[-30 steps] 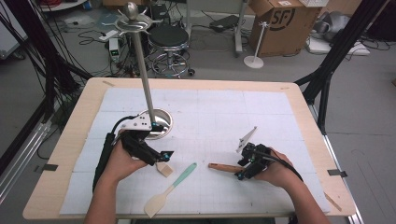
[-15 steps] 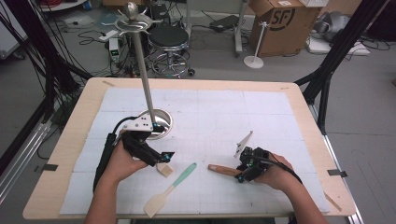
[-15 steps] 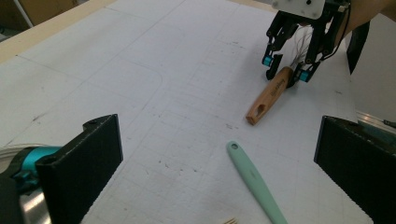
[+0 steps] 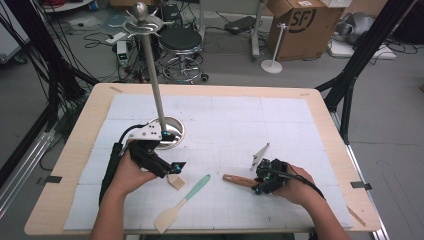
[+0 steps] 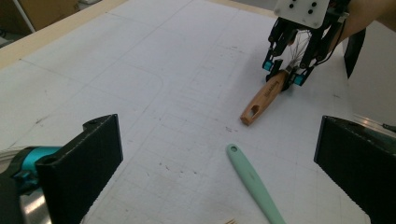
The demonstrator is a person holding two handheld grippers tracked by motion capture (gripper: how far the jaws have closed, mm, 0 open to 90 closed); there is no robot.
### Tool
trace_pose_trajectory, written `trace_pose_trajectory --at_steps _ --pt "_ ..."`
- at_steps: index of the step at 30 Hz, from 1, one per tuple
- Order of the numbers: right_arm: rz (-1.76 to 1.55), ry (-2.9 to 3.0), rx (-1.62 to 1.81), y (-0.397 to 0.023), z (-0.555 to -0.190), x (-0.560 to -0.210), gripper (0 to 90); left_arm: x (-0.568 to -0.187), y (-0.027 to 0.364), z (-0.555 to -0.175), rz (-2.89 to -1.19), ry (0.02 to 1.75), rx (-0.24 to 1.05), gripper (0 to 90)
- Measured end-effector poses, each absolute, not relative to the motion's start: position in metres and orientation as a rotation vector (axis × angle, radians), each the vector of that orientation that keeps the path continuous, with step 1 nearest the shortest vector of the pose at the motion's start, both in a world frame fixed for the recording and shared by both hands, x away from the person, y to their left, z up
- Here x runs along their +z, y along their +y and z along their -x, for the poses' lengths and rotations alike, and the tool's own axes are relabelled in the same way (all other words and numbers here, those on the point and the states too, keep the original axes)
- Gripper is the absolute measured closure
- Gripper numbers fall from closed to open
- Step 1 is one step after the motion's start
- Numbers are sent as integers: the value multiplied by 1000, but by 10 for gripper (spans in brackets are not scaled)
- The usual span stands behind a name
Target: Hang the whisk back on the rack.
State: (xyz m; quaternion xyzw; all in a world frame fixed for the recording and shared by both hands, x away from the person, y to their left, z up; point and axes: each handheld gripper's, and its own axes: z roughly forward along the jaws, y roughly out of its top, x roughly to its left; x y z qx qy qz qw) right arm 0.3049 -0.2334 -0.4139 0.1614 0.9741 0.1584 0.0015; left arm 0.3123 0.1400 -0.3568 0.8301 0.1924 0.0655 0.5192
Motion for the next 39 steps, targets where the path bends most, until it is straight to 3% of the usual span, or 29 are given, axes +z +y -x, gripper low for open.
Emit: trace_pose_trajectory --at_steps 28,39 --pt "-553 2796 1241 -266 -317 -363 705 -357 139 -313 -1999 454 169 16" --pt "-526 2697 1354 -262 -322 -344 706 -358 137 -312 -2001 451 164 16"
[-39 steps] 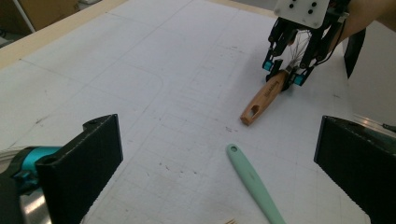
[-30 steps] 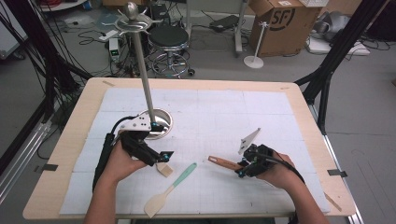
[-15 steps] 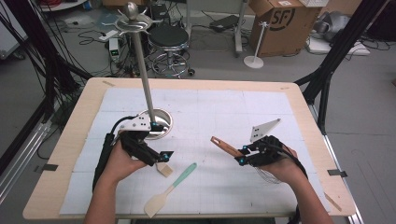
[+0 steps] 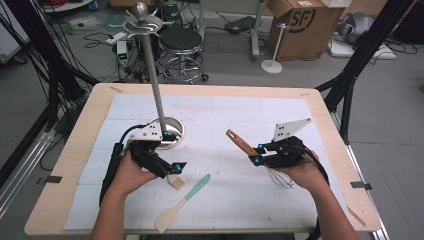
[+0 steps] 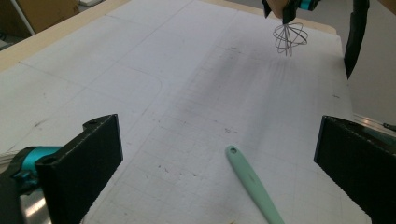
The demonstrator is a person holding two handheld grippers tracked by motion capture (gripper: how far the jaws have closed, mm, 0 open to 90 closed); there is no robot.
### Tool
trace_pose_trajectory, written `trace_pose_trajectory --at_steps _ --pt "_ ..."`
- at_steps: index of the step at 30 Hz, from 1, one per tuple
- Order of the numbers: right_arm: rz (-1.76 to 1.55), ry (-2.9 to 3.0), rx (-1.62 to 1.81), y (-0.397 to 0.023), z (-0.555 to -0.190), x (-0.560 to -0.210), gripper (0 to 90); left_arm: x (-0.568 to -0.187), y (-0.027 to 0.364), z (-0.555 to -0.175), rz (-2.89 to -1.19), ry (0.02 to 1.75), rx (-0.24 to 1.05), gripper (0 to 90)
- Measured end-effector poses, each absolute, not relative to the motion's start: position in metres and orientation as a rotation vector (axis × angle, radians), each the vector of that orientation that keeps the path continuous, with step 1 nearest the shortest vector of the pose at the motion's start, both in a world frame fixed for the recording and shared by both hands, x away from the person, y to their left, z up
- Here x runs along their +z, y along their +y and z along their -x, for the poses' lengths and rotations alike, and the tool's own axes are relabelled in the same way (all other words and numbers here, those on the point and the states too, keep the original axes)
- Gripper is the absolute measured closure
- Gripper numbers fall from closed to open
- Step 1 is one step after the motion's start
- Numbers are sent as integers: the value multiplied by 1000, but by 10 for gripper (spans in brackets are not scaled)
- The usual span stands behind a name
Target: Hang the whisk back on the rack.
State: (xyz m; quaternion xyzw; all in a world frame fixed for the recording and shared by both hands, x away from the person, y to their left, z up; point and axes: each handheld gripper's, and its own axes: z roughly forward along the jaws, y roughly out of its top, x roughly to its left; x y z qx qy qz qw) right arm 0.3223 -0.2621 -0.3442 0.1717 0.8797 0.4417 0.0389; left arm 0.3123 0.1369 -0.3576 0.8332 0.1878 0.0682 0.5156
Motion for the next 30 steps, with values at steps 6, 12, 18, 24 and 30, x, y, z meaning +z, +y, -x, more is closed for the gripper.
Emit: trace_pose_trajectory --at_steps 6,12,18,24,30 --pt "-506 2642 1465 -260 -330 -336 706 -357 137 -312 -1990 447 158 16" --pt "-470 2593 1560 -247 -346 -321 706 -357 135 -312 -1988 439 154 16" --pt "-399 2590 1593 -231 -356 -304 706 -357 136 -312 -1977 436 151 16" --pt "-368 2594 1619 -220 -366 -293 706 -356 136 -312 -1976 430 150 16" --pt "-324 2592 1621 -207 -374 -279 705 -356 137 -311 -1981 434 157 16"
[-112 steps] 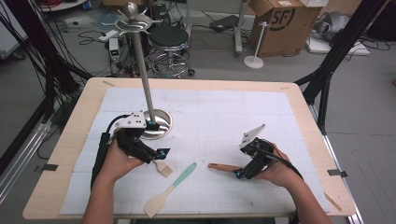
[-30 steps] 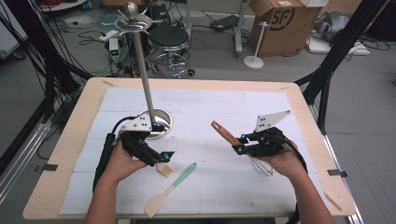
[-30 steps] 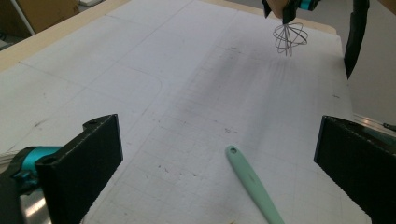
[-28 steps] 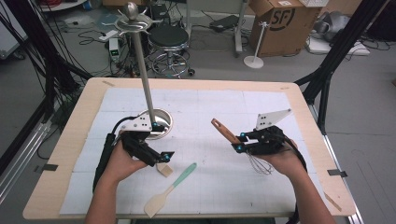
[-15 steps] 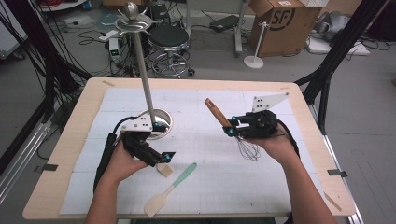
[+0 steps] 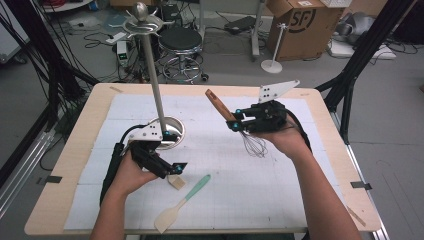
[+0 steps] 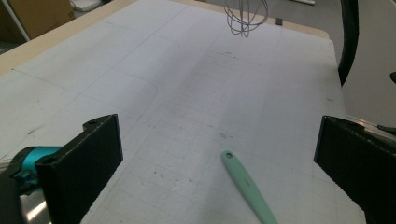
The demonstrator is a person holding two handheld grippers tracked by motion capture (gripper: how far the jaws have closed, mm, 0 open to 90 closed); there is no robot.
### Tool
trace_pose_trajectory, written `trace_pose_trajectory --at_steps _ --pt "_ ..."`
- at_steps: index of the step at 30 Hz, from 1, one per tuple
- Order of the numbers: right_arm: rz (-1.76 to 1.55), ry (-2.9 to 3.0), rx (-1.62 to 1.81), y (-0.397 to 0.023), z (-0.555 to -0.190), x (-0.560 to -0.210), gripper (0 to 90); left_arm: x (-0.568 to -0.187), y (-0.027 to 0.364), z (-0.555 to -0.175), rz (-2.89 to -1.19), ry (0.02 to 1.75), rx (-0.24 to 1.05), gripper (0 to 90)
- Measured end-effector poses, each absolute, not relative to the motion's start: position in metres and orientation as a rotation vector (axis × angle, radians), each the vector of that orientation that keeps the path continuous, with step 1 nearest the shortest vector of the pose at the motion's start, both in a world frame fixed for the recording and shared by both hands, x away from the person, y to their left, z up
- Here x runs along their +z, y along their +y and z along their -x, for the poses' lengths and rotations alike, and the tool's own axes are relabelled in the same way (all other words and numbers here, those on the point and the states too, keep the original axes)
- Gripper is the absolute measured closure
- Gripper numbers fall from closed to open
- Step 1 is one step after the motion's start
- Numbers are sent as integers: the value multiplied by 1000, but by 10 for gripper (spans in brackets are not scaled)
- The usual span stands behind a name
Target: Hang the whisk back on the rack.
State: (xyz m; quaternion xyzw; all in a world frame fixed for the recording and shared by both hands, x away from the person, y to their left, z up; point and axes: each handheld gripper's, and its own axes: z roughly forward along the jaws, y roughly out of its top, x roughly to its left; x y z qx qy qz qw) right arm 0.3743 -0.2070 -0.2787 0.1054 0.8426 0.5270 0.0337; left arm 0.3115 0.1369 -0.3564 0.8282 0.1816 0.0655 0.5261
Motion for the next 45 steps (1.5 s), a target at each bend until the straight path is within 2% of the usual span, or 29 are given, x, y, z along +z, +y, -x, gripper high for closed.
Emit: trace_pose_trajectory --at_steps 15,45 --pt "-302 2582 1678 -197 -387 -268 706 -353 141 -303 -1962 420 161 16" --pt "-173 2573 1668 -159 -400 -224 705 -351 151 -290 -1945 422 178 16"
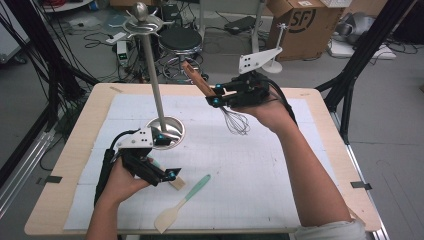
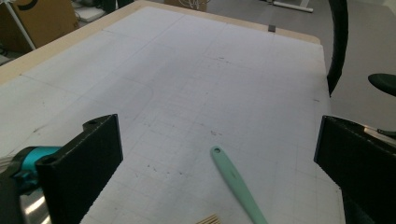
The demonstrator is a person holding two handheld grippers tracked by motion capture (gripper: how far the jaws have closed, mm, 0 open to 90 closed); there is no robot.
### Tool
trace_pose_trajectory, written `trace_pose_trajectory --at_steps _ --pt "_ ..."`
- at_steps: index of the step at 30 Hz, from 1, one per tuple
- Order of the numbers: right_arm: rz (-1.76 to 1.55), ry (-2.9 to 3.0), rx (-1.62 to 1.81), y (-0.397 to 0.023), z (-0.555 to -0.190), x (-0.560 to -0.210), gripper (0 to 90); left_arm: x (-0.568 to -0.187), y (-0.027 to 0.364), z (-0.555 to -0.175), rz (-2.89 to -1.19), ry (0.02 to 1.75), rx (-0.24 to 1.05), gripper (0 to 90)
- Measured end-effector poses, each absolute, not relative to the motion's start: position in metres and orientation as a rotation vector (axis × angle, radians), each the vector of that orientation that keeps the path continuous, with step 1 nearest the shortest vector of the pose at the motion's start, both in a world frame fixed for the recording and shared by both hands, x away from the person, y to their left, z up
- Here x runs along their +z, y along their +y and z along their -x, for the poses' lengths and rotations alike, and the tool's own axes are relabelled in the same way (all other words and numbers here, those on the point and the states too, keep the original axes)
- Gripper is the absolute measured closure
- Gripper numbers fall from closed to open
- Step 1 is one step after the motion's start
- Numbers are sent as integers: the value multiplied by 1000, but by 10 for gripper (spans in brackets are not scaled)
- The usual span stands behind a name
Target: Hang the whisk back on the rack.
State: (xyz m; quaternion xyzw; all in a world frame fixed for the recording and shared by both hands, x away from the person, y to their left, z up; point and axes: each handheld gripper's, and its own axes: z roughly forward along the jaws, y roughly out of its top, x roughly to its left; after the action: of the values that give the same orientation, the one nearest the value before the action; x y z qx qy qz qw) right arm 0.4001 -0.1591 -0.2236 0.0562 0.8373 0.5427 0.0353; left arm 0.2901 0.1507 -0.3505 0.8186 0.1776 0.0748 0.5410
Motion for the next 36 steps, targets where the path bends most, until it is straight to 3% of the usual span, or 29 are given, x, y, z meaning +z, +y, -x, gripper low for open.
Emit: trace_pose_trajectory --at_steps 21,36 --pt "-164 2578 1679 -151 -409 -221 706 -352 151 -294 -1941 427 169 16" --pt "-105 2576 1724 -131 -421 -199 706 -352 150 -294 -1944 422 172 16"
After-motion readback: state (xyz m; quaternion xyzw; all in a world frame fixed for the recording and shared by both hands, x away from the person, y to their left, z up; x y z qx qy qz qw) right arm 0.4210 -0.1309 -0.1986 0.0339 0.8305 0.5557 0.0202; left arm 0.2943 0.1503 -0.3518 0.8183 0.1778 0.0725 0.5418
